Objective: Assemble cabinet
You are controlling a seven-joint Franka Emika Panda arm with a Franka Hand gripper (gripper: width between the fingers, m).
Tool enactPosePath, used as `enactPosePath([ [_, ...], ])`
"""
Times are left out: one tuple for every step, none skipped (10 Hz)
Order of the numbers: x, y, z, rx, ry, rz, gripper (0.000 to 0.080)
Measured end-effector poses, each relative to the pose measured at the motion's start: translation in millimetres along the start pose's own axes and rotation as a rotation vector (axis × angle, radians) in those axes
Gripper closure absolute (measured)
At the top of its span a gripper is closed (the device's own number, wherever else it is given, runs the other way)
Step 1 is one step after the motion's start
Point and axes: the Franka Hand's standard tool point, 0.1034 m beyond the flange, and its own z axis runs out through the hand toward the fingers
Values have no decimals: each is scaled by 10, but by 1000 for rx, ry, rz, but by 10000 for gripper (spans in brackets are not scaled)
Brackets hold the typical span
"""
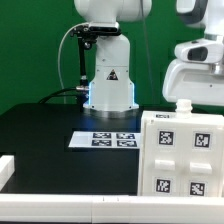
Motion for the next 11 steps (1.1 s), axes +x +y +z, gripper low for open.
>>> enactPosePath([
  [12, 14, -12, -2, -7, 3, 2],
  [23, 11, -16, -2, -4, 3, 2],
  [19, 12, -9, -3, -6, 3, 2],
  [19, 7, 8, -1, 0, 3, 2],
  [-60, 3, 163, 8, 33, -3, 2],
  [-178, 42, 314, 3, 22, -2, 2],
  [-206, 21, 407, 3, 22, 13, 2],
  [-268, -78, 510, -6, 16, 15, 2],
  [-270, -100, 544, -4, 30, 2, 2],
  [-254, -101, 543, 3, 51, 4, 2],
  [-226, -121, 536, 13, 76, 3, 2],
])
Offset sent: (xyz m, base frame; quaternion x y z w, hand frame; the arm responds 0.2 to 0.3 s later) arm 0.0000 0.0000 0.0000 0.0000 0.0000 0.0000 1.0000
